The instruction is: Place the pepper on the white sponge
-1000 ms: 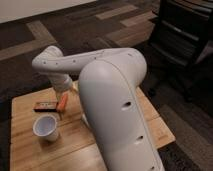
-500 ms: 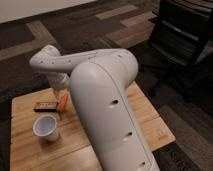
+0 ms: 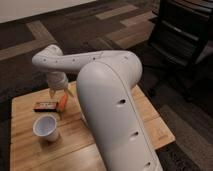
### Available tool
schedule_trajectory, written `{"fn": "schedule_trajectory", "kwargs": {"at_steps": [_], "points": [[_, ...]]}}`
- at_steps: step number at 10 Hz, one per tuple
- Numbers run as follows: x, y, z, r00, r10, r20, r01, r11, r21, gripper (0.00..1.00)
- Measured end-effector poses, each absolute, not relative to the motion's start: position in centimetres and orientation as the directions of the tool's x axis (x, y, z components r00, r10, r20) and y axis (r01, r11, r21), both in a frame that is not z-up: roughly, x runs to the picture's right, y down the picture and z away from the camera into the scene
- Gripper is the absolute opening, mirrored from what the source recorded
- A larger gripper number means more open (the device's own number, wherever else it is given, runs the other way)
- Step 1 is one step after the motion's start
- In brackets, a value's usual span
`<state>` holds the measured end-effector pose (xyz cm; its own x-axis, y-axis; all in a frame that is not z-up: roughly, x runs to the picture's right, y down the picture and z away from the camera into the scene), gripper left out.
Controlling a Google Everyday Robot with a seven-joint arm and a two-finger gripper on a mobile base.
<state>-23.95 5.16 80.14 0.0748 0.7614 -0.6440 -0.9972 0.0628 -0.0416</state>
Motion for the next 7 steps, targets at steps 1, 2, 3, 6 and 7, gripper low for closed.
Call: {"fn": "schedule_trajectory", "kwargs": {"at_steps": [1,2,3,6,7], "points": [[-24.2,5.2,80.2,0.077,0.761,-0.644,-0.997,0.063,-0.045,0.65],[-24.9,5.4,81.0,0.09,0.763,-0.64,-0.996,0.067,-0.06,0.65],[-25.5,5.6,81.8,0.094,0.763,-0.639,-0.995,0.062,-0.073,0.65],[-26.2,5.8,84.1,0.079,0.777,-0.624,-0.995,0.025,-0.095,0.65],[-26.0,6.1,85.0,0.056,0.78,-0.624,-0.996,0.0,-0.09,0.65]]}}
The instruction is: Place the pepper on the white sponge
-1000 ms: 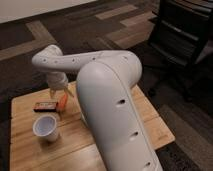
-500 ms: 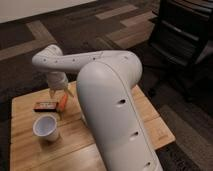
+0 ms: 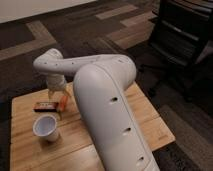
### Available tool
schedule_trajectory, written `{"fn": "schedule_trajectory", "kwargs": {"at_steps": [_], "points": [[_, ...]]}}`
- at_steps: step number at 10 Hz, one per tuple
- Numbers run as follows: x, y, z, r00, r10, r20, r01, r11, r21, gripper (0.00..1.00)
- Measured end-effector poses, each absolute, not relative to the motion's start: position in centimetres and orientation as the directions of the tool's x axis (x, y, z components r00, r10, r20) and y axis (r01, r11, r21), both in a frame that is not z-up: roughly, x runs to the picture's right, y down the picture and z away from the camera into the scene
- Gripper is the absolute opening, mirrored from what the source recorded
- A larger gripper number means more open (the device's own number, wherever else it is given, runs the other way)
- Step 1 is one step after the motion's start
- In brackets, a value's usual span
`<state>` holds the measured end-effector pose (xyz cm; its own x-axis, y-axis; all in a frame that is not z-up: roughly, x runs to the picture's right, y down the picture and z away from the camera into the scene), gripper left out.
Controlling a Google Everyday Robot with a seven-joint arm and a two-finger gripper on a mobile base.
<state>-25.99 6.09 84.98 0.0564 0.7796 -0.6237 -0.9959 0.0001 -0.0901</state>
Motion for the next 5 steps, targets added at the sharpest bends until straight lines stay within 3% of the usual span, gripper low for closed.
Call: {"fn": "schedule_trajectory", "kwargs": {"at_steps": [5], "points": [[-25.9,7.7,88.0,0.019,0.778,-0.628,-0.995,-0.048,-0.09,0.65]]}}
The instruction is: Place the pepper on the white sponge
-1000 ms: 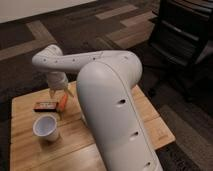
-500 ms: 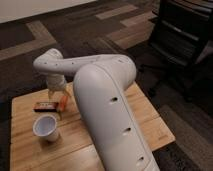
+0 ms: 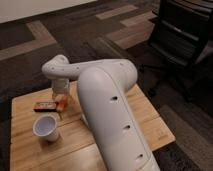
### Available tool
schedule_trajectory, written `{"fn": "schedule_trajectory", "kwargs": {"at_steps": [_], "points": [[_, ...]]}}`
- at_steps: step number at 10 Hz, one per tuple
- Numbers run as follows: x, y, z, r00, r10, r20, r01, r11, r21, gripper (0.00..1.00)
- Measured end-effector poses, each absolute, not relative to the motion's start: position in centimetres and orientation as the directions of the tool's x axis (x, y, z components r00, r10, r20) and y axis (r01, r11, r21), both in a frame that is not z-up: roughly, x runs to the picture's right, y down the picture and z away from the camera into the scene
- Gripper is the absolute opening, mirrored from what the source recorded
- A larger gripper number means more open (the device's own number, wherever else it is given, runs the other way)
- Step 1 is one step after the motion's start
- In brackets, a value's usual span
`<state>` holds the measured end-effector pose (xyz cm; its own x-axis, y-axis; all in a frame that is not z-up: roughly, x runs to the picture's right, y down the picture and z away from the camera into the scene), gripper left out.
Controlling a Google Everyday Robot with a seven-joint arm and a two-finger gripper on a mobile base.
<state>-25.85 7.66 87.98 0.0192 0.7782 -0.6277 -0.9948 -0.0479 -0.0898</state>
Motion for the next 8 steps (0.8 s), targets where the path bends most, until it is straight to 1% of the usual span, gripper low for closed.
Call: {"fn": "schedule_trajectory", "kwargs": {"at_steps": [1,2,3,5,6,7,8], "points": [[-26.4,7.9,88.1,0.031,0.777,-0.629,-0.995,-0.036,-0.093,0.65],[-26.4,7.9,88.2,0.036,0.778,-0.628,-0.996,-0.022,-0.085,0.61],[-26.6,7.5,88.0,0.049,0.786,-0.617,-0.997,0.0,-0.08,0.46],[-27.7,6.4,86.2,0.066,0.798,-0.599,-0.997,0.023,-0.079,0.15],[-27.9,5.7,85.2,0.071,0.805,-0.589,-0.996,0.029,-0.08,0.03],[-27.9,5.2,84.4,0.076,0.81,-0.582,-0.996,0.033,-0.084,0.0],[-27.5,4.7,83.3,0.077,0.814,-0.576,-0.996,0.035,-0.084,0.0]]}}
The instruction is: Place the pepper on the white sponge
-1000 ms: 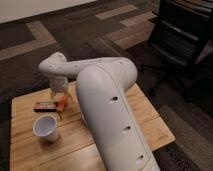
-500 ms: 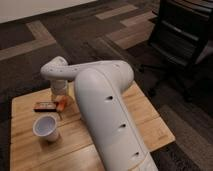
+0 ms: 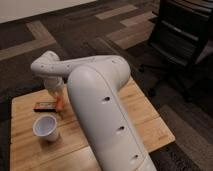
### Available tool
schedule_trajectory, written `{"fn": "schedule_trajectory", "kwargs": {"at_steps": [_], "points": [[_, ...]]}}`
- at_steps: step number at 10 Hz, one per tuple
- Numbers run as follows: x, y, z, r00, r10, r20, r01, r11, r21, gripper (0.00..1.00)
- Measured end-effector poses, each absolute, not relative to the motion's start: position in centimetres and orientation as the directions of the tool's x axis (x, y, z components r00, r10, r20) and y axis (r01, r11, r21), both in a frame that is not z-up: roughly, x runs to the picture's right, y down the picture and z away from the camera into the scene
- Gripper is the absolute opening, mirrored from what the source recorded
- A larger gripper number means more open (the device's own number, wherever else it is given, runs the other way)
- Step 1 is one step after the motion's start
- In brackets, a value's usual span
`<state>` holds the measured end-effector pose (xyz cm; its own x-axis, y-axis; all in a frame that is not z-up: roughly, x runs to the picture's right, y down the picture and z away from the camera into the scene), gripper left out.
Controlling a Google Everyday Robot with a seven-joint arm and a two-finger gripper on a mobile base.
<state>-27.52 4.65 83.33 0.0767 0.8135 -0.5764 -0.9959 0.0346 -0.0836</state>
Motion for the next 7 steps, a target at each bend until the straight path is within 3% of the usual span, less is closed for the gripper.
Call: {"fn": "schedule_trajectory", "kwargs": {"at_steps": [4,7], "points": [[-20.7,5.3,80.5,0.061,0.788,-0.613,-0.997,0.073,-0.005,0.0],[-16.4,8.4,77.6,0.144,0.744,-0.652,-0.982,0.186,-0.005,0.0]]}}
